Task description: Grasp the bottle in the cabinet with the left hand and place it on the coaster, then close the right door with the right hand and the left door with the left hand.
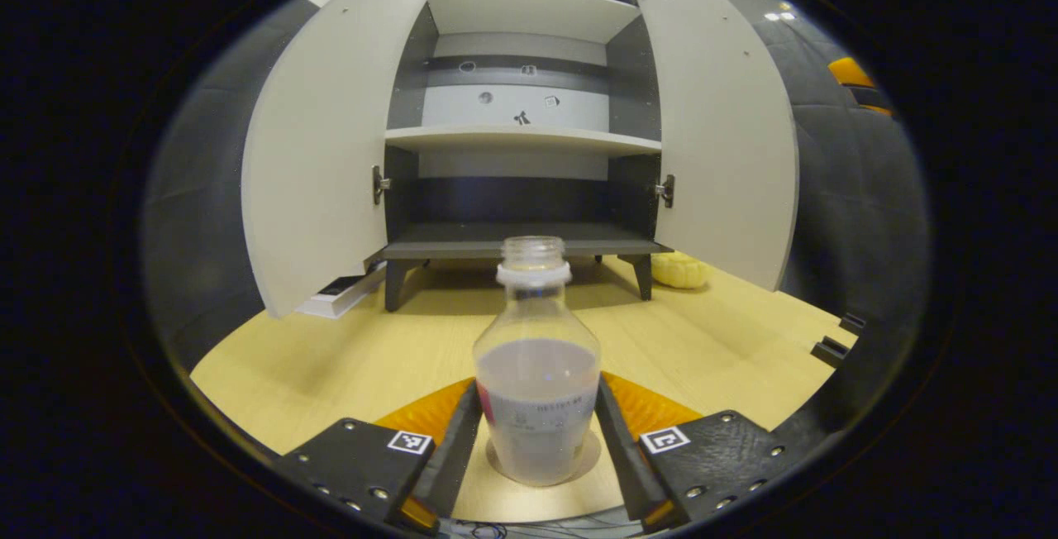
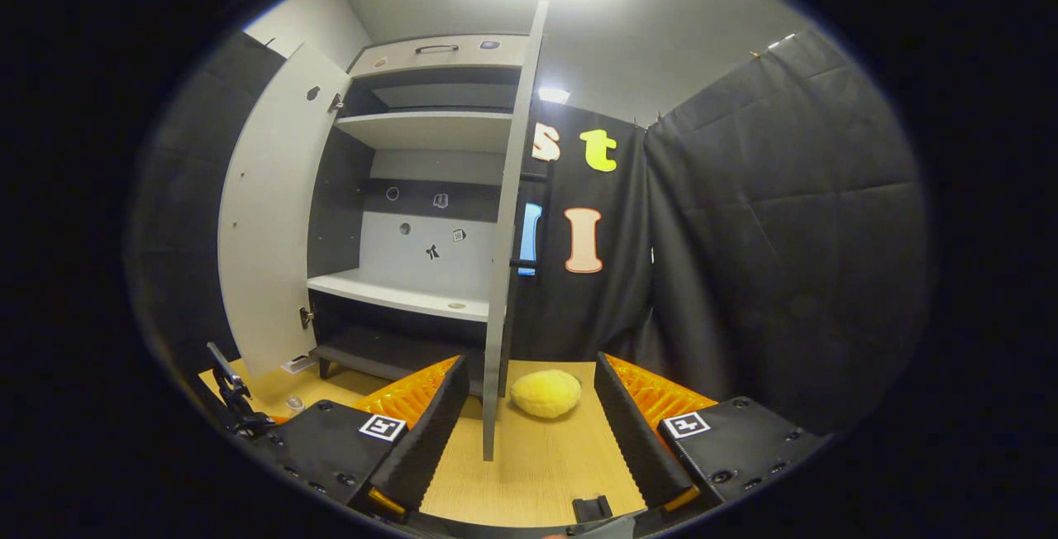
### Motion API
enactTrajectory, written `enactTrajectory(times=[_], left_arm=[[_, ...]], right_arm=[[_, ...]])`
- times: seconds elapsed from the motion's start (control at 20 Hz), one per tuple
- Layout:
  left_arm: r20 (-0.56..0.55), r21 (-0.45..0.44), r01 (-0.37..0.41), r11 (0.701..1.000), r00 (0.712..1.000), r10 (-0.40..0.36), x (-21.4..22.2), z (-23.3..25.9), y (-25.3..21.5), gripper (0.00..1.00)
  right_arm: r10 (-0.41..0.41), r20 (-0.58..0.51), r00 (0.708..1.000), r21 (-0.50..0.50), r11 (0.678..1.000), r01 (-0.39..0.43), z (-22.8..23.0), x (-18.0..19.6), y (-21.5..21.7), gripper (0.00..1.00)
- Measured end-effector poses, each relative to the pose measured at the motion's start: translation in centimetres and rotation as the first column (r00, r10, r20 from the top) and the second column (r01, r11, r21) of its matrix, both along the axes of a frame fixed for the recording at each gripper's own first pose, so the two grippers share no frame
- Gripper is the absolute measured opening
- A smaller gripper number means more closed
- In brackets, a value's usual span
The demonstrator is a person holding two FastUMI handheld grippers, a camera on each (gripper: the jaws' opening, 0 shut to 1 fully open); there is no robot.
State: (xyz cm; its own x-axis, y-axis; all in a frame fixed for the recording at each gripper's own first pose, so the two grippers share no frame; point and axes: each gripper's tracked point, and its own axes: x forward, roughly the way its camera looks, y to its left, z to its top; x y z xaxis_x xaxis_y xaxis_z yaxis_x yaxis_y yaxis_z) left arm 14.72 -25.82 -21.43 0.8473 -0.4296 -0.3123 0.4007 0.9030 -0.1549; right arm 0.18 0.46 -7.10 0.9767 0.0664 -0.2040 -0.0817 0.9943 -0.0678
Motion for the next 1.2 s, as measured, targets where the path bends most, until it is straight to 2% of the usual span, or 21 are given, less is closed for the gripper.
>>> enactTrajectory(times=[0.05,0.1,0.15,0.25,0.3,0.35,0.7,0.75,0.8,0.85,0.9,1.0,1.05,1.1,1.15,1.2], left_arm=[[0.001,0.001,-0.003,1.000,1.000,0.003,-0.4,0.2,0.2,0.81],[0.001,0.002,-0.009,1.000,1.000,0.009,-0.5,0.4,0.3,0.94],[0.003,0.001,-0.015,1.000,1.000,0.015,-0.4,0.8,0.4,0.87],[0.007,-0.006,-0.026,1.000,1.000,0.026,-0.1,1.5,0.6,0.87],[0.011,-0.010,-0.034,0.999,0.999,0.035,0.1,2.1,0.8,0.87],[0.020,-0.017,-0.041,0.999,0.999,0.042,0.3,3.0,0.9,0.87],[0.125,-0.082,-0.079,0.993,0.988,0.089,1.5,11.2,2.4,0.87],[0.145,-0.086,-0.088,0.992,0.984,0.099,1.7,12.3,2.9,0.87],[0.163,-0.088,-0.099,0.991,0.980,0.112,1.8,13.3,3.6,0.87],[0.178,-0.092,-0.113,0.989,0.976,0.128,2.0,14.4,4.3,0.87],[0.189,-0.093,-0.132,0.987,0.971,0.148,2.2,15.1,5.2,0.87],[0.194,-0.082,-0.171,0.982,0.964,0.184,2.5,16.2,6.9,0.87],[0.194,-0.075,-0.196,0.978,0.959,0.207,2.3,16.5,7.8,0.87],[0.195,-0.069,-0.224,0.972,0.953,0.233,2.3,16.8,8.8,0.87],[0.196,-0.063,-0.255,0.965,0.945,0.262,2.3,17.0,10.1,0.87],[0.201,-0.059,-0.282,0.958,0.936,0.288,2.3,17.2,11.0,0.87]], right_arm=[[0.005,-0.008,1.000,0.007,1.000,-0.005,-0.3,0.1,0.2,0.97],[0.008,-0.012,1.000,0.015,1.000,-0.008,-0.5,0.3,0.3,0.97],[0.008,-0.013,1.000,0.023,1.000,-0.008,-0.6,0.4,0.3,0.97],[0.009,-0.011,1.000,0.039,0.999,-0.008,-0.6,0.7,0.4,0.97],[0.007,-0.008,1.000,0.045,0.999,-0.007,-0.5,0.9,0.4,0.92],[0.005,-0.003,1.000,0.051,0.999,-0.004,-0.5,1.2,0.3,0.97],[-0.024,0.038,0.999,0.102,0.995,0.020,0.5,3.6,-0.9,0.97],[-0.029,0.049,0.998,0.098,0.995,0.024,0.8,4.2,-1.3,0.92],[-0.039,0.055,0.998,0.090,0.995,0.034,1.1,5.0,-1.9,0.97],[-0.051,0.059,0.997,0.083,0.995,0.046,1.3,5.7,-2.6,0.97],[-0.062,0.062,0.996,0.080,0.995,0.057,1.6,6.4,-3.2,0.92],[-0.089,0.072,0.993,0.084,0.993,0.083,2.4,7.9,-4.2,0.92],[-0.108,0.081,0.991,0.088,0.991,0.101,2.9,8.7,-4.8,0.97],[-0.130,0.093,0.987,0.095,0.988,0.122,3.5,9.4,-5.4,0.92],[-0.149,0.106,0.983,0.104,0.985,0.138,4.1,10.2,-5.8,0.97],[-0.170,0.121,0.978,0.112,0.981,0.157,4.8,11.0,-6.2,0.97]])
